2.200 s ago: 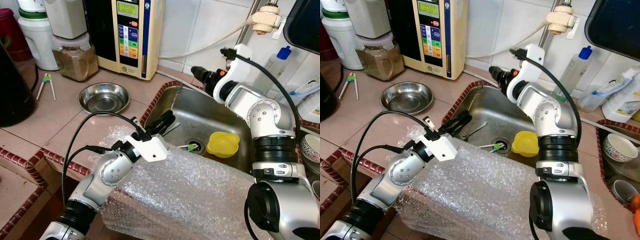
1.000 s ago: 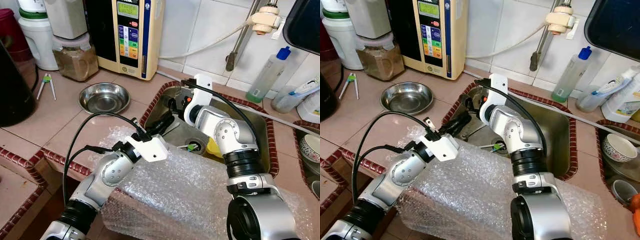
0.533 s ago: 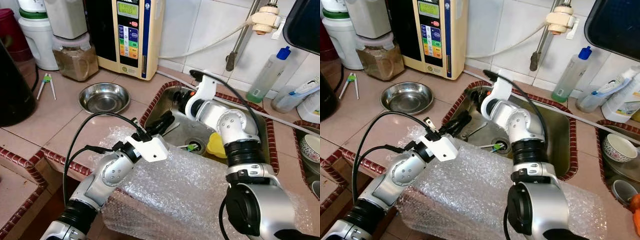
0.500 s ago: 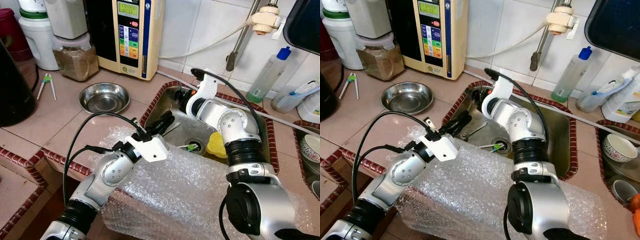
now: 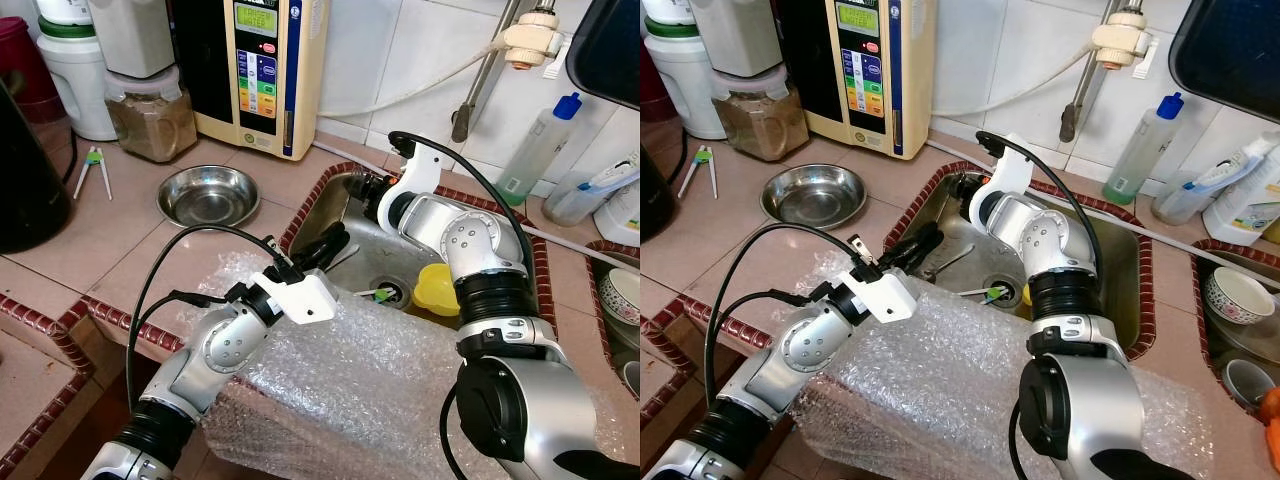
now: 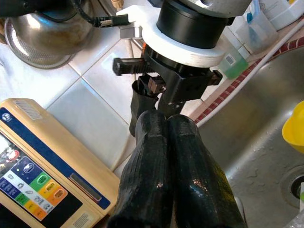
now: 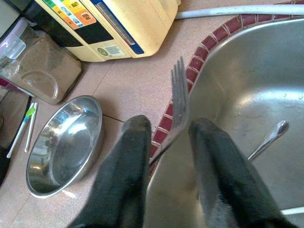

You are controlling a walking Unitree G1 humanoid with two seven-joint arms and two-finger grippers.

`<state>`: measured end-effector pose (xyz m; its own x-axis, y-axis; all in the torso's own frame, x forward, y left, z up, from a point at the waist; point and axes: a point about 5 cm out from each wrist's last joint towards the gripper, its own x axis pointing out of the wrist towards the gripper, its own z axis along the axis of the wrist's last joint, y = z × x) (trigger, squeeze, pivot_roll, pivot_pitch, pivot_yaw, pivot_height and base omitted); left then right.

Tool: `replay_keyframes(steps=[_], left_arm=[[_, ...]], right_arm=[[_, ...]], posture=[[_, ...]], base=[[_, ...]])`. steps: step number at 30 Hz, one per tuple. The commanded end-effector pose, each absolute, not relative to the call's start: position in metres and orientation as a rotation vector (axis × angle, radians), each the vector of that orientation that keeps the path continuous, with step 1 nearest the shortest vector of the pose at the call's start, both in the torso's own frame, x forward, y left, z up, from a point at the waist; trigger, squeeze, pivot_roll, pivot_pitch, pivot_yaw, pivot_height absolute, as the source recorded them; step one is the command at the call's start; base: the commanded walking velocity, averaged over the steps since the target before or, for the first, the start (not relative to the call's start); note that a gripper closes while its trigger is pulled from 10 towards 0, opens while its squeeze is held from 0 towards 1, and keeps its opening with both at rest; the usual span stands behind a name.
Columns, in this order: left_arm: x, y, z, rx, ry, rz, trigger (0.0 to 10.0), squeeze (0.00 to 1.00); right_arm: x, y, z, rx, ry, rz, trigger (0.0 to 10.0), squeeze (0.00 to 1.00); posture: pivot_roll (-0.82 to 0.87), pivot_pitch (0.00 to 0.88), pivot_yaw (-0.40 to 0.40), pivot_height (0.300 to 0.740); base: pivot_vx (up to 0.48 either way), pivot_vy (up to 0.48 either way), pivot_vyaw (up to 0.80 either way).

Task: Kitchen organization

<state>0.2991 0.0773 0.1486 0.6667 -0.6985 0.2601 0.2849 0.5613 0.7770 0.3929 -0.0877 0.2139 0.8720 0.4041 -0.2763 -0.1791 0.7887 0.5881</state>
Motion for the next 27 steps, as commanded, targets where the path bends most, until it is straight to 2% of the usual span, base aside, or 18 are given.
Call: replay_keyframes(steps=[1, 6, 7, 9, 10, 11, 12, 13, 17, 18, 19, 27], left_arm=[[0.298, 0.071, 0.154, 0.768, -0.631, -0.631, 0.0, 0.00], [0.298, 0.071, 0.153, 0.766, -0.627, -0.631, 0.0, 0.00], [0.298, 0.071, 0.153, 0.766, -0.626, -0.631, 0.0, 0.00], [0.297, 0.071, 0.152, 0.764, -0.625, -0.631, 0.0, 0.00], [0.297, 0.071, 0.152, 0.764, -0.624, -0.631, 0.0, 0.00], [0.297, 0.071, 0.152, 0.764, -0.624, -0.631, 0.0, 0.00], [0.297, 0.071, 0.152, 0.763, -0.624, -0.631, 0.0, 0.00], [0.297, 0.071, 0.152, 0.764, -0.624, -0.631, 0.0, 0.00], [0.297, 0.070, 0.152, 0.764, -0.626, -0.633, 0.0, 0.00], [0.297, 0.070, 0.152, 0.764, -0.626, -0.633, 0.0, 0.00], [0.297, 0.070, 0.151, 0.765, -0.627, -0.634, 0.0, 0.00], [0.296, 0.071, 0.151, 0.762, -0.632, -0.636, 0.0, 0.00]], right_arm=[[0.393, -0.086, 0.216, 0.565, 0.416, 0.335, 0.0, 0.00], [0.384, -0.069, 0.214, 0.531, 0.449, 0.441, 0.0, 0.00], [0.383, -0.067, 0.213, 0.527, 0.455, 0.453, 0.7, 0.00], [0.377, -0.060, 0.208, 0.514, 0.475, 0.489, 2.7, 0.00], [0.376, -0.059, 0.207, 0.510, 0.478, 0.496, 2.7, 0.00], [0.375, -0.058, 0.205, 0.499, 0.484, 0.506, 7.6, 0.00], [0.373, -0.057, 0.203, 0.492, 0.490, 0.510, 10.0, 0.07], [0.372, -0.056, 0.200, 0.480, 0.497, 0.509, 10.0, 0.27], [0.371, -0.059, 0.197, 0.457, 0.491, 0.501, 10.0, 0.25], [0.371, -0.059, 0.197, 0.461, 0.487, 0.498, 1.6, 0.13], [0.371, -0.060, 0.198, 0.466, 0.482, 0.498, 0.0, 0.00], [0.372, -0.059, 0.198, 0.477, 0.475, 0.487, 0.0, 0.00]], posture=[[0.07, 0.044, -0.119, 0.740], [0.07, 0.044, -0.122, 0.740], [0.07, 0.044, -0.123, 0.740], [0.07, 0.044, -0.124, 0.740], [0.07, 0.044, -0.124, 0.740], [0.07, 0.044, -0.124, 0.740], [0.07, 0.043, -0.124, 0.740], [0.07, 0.043, -0.124, 0.740], [0.07, 0.042, -0.123, 0.740], [0.07, 0.042, -0.123, 0.740], [0.07, 0.042, -0.123, 0.740], [0.08, 0.044, -0.123, 0.740]], base=[[0.000, 0.000, 0.00], [0.000, 0.000, 0.00], [0.000, 0.000, 0.00], [0.000, 0.000, 0.00], [0.000, 0.000, 0.00], [0.000, 0.000, 0.00], [0.000, 0.000, 0.00], [0.000, 0.000, 0.00], [0.000, 0.000, 0.00], [0.000, 0.000, 0.00], [0.000, 0.000, 0.00], [0.000, 0.000, 0.00]])
